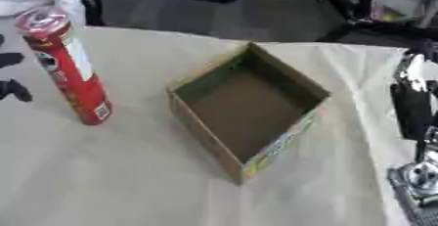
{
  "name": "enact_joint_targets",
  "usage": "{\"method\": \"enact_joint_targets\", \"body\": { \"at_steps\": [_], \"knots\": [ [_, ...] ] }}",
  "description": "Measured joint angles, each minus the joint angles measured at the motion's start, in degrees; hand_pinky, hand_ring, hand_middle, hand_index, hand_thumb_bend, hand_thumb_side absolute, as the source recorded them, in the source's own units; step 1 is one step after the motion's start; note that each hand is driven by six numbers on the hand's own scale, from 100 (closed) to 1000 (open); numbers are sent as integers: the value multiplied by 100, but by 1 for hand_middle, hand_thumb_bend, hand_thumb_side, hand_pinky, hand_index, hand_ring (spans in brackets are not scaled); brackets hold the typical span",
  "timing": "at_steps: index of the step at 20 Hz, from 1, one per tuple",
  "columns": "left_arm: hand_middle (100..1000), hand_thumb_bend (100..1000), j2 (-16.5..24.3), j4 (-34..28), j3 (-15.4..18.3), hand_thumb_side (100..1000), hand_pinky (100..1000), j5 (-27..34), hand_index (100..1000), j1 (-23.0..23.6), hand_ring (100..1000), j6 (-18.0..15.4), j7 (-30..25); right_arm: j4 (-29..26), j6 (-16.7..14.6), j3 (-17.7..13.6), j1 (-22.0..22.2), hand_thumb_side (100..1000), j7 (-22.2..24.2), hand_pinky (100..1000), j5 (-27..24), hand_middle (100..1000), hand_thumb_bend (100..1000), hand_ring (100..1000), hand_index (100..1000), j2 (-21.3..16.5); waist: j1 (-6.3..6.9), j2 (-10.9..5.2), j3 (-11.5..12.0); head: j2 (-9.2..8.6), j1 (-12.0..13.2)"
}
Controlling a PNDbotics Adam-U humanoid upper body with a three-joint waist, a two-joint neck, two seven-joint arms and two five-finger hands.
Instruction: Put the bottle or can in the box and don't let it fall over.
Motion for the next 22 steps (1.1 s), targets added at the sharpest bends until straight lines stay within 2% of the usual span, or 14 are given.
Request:
{"method": "enact_joint_targets", "body": {
  "at_steps": [13,17,22],
  "knots": [
    [798,100,120,0,3,640,485,-60,837,-117,780,-73,0,0,19,28,14,632,-19,392,0,968,100,774,943,0,17,23,-3,31,24],
    [801,100,463,0,55,603,508,-301,838,-377,788,-242,27,0,31,57,71,629,-11,391,0,967,100,773,943,-4,47,22,9,70,-10],
    [804,100,1119,-2,98,557,544,-714,835,-854,797,-386,141,0,63,58,140,627,21,390,-1,966,100,770,943,-70,95,-26,34,142,-44]
  ]
}}
